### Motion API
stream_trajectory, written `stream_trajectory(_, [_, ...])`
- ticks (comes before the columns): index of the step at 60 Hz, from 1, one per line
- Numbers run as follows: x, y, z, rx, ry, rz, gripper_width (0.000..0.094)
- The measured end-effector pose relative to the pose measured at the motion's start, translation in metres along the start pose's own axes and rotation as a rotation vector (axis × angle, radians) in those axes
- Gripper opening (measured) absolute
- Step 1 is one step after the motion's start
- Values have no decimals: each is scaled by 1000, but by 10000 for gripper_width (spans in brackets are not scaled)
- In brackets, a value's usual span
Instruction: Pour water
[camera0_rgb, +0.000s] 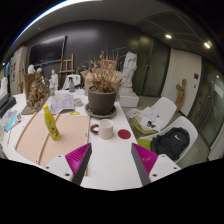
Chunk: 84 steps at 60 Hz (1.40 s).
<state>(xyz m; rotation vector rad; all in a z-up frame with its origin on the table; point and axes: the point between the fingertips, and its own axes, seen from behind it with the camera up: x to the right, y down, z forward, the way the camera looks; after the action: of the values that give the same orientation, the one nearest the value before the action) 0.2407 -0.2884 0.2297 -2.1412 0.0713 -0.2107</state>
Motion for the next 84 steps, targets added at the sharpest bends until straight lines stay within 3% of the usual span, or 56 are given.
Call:
stream_trajectory(8, [-22, 8, 5, -20, -33, -27, 815])
stream_trajectory(23, [-161, 16, 29, -28, -114, -37, 819])
stream_trajectory(39, [-288, 3, 102, 48, -203, 21, 827])
stream_trajectory(56, [-348, -12, 214, 125, -174, 63, 789])
stream_trajectory(59, [-352, -13, 228, 131, -166, 48, 741])
stream_trajectory(67, [-364, -6, 253, 118, -181, 68, 500])
stream_trajectory(79, [-363, -10, 258, 124, -209, 63, 313])
stream_trajectory(84, [-358, -12, 260, 102, -215, 91, 281])
